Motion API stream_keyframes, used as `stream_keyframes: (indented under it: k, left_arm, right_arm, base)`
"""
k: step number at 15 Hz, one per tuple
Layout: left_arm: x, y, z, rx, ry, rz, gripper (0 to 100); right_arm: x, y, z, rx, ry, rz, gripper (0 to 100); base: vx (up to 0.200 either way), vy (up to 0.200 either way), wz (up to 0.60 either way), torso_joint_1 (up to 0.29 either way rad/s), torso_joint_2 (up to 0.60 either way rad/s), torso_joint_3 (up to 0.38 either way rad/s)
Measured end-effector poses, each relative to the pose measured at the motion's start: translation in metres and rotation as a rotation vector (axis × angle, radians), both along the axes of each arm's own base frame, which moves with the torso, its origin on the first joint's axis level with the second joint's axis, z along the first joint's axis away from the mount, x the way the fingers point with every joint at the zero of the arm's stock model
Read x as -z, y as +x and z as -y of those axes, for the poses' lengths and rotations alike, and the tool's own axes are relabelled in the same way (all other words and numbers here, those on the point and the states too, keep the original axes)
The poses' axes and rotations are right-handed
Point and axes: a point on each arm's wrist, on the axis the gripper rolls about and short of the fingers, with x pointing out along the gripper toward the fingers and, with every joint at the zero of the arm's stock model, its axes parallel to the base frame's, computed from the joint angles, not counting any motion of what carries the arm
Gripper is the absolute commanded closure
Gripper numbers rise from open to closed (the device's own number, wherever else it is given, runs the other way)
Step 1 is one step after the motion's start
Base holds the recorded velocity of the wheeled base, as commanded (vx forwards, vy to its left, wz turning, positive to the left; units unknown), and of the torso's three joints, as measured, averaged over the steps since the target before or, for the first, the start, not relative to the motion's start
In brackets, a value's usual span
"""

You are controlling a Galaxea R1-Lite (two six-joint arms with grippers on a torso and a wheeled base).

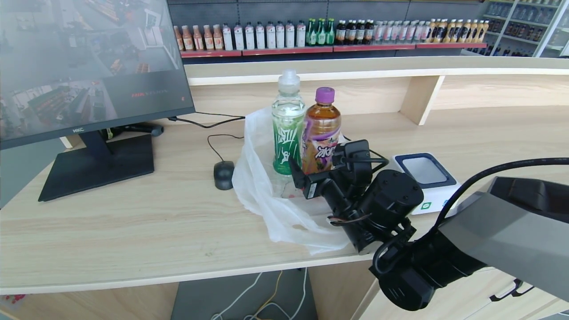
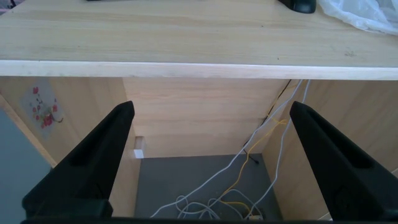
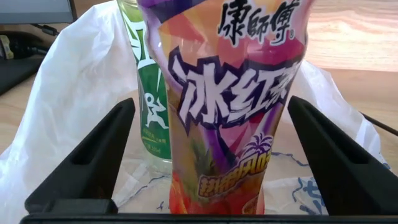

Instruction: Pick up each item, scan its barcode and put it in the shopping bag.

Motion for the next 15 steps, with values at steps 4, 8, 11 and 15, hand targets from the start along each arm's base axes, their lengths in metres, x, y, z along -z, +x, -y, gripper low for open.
stream_keyframes:
  k: [4,8,11,15]
  left_arm:
    - [0.000,0.000,0.000,0.000,-0.001,0.000,0]
    - [0.000,0.000,0.000,0.000,-0.001,0.000,0]
    - [0.000,0.000,0.000,0.000,0.000,0.000,0]
    - [0.000,0.000,0.000,0.000,-0.001,0.000,0]
  right_arm:
    - [-0.004,-0.001,0.001,0.001,0.008,0.008,0]
    - [-0.014,-0.011,0.010,0.002,0.012,0.012,0]
    - [-0.029,-0.025,0.022,0.003,0.024,0.025,0]
    - [-0.052,-0.056,0.063,0.038,0.030,0.038,0]
  base:
    - [0.000,0.000,0.00,0.000,0.00,0.000]
    - [0.000,0.000,0.00,0.000,0.00,0.000]
    - [0.000,0.000,0.00,0.000,0.00,0.000]
    - [0.000,0.000,0.00,0.000,0.00,0.000]
